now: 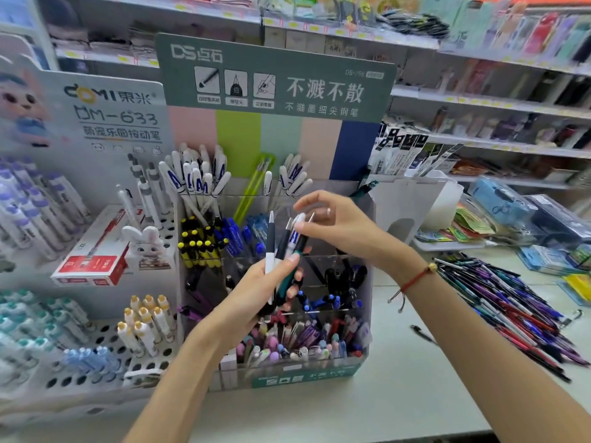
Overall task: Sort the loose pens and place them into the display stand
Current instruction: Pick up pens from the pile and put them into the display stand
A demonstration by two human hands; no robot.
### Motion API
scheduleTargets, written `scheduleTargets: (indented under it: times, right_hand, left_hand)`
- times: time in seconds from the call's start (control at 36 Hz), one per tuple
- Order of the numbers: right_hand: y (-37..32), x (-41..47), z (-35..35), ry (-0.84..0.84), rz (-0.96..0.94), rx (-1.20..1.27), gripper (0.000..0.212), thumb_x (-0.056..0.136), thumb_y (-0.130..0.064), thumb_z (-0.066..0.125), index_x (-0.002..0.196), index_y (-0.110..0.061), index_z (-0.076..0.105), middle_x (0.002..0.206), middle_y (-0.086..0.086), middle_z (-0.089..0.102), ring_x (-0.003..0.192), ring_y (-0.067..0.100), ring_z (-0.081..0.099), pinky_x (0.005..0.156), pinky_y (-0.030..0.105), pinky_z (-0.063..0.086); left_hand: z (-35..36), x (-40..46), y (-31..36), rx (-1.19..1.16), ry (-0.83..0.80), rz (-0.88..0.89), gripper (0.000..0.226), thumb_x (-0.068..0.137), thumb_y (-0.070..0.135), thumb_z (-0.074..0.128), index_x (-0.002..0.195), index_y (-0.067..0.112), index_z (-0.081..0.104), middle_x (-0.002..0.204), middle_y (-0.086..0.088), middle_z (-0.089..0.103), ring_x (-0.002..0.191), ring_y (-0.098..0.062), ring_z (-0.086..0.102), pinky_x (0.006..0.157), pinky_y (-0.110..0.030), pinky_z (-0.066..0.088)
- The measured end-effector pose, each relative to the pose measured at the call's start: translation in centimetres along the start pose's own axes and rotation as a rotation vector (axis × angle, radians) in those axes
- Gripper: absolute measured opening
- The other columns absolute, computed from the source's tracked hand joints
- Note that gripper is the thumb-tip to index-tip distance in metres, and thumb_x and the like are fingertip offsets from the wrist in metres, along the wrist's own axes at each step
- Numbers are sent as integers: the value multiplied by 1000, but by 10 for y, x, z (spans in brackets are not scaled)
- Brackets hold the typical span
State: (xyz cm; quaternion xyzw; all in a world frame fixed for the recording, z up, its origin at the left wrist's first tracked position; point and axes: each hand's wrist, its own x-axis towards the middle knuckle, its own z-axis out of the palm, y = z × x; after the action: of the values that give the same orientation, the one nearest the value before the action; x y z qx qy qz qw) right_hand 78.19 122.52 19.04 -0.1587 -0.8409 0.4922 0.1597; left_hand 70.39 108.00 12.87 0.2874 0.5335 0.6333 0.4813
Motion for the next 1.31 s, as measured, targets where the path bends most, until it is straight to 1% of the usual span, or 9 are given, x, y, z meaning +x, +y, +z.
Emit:
scheduleTargets:
  times: [0.14,0.28,0.5,0.64,0.72,0.89,1.06,1.17,1.31]
  right_hand:
    - [-9,18,-23,655,-169,236,16,94,1,55,104,-11,55,97,16,66,73,8,65,68,18,53]
    - [-18,44,-18,950,-436,-49,15,94,-1,53,108,-8,53,84,-9,59,76,-3,61,73,15,50]
    - [11,64,18,663,-357,-623,23,97,-19,54,113,-7,65,100,10,71,99,26,61,79,43,52]
    - [18,46,18,696,-315,-735,32,94,-25,56,124,-14,63,126,6,59,118,23,45,98,32,37]
    - [18,9,28,670,-259,-549,19,94,-25,57,112,-20,62,104,-2,62,96,11,52,82,15,40]
    - [31,-48,44,108,302,99,22,95,-31,56,103,-12,61,79,-6,67,64,5,64,63,21,54]
    - [32,-62,14,489,165,264,5,92,-12,62,94,-14,66,77,3,68,66,6,63,67,17,54]
    - [25,-54,-42,818,35,-56,7,96,-22,55,92,-20,60,79,-1,61,69,9,56,64,18,49]
    - [13,-17,-82,878,-87,-463,22,100,-21,49,107,-2,56,92,1,56,77,9,51,65,10,39]
  left_hand:
    - [-12,-1,-3,-48,96,-37,24,99,25,47,110,10,62,64,6,45,46,-4,36,40,-17,29]
    - [-18,-5,-10,-192,203,-60,25,100,24,45,117,14,60,63,8,47,46,-4,36,38,-16,25]
    - [-5,-9,-10,-402,146,-88,28,102,20,37,114,9,60,67,3,48,47,-6,43,41,-18,38]
    - [-3,-10,-13,-406,213,27,24,103,16,38,114,8,58,95,-1,74,84,-14,72,76,-29,59]
    - [4,-9,-15,-297,260,111,27,103,19,36,120,8,55,112,2,71,105,-11,67,95,-33,49]
    - [22,5,-21,-208,305,175,31,103,26,37,119,7,56,122,6,66,119,-6,56,97,-30,46]
    - [38,22,-17,-188,273,119,21,103,24,38,111,30,57,113,15,66,114,-8,59,100,-32,43]
    - [29,22,-14,-337,272,54,22,103,20,39,112,19,58,73,6,61,56,-6,53,56,-21,51]
    - [24,17,-14,-430,184,2,28,101,33,39,114,14,55,59,5,33,41,-4,27,36,-16,24]
